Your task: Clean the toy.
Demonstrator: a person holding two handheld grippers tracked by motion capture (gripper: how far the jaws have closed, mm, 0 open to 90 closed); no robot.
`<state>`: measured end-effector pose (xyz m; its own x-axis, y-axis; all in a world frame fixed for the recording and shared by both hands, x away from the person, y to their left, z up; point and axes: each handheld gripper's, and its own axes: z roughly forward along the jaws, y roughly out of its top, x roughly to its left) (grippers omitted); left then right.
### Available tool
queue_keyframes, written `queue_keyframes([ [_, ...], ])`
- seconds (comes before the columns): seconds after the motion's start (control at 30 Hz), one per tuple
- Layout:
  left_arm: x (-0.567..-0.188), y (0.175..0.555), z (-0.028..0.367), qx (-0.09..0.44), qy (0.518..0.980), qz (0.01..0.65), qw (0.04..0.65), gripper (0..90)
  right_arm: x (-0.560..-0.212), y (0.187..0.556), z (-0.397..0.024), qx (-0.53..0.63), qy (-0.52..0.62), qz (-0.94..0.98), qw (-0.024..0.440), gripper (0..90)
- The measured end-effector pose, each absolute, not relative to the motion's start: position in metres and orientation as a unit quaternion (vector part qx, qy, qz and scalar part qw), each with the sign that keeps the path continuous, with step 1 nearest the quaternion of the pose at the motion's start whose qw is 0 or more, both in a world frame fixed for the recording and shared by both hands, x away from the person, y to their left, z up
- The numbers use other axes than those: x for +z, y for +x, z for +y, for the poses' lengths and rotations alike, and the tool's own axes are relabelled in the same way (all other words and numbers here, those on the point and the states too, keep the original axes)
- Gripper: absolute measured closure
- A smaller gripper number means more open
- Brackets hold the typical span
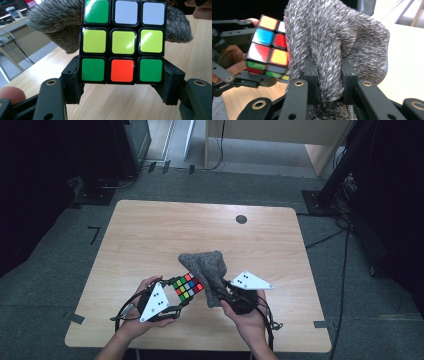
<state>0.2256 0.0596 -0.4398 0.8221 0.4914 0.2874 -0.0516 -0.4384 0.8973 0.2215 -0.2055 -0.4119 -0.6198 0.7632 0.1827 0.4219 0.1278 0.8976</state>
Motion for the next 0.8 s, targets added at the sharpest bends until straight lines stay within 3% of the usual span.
queue_keyframes([
  [0.2,-0.442,0.227,0.059,0.269,0.808,0.139,0.506,34.4,-0.401,0.211,-0.202,0.570,0.364,0.719,0.157,72.9],
  [0.47,-0.433,0.227,0.073,0.234,0.778,0.137,0.566,34.4,-0.405,0.216,-0.207,0.550,0.385,0.721,0.171,73.1],
  [0.6,-0.427,0.229,0.085,0.198,0.742,0.145,0.624,34.4,-0.410,0.221,-0.216,0.582,0.391,0.702,0.125,73.1],
  [0.8,-0.427,0.234,0.094,0.155,0.720,0.158,0.658,34.4,-0.418,0.218,-0.191,0.602,0.320,0.729,0.056,74.0],
])
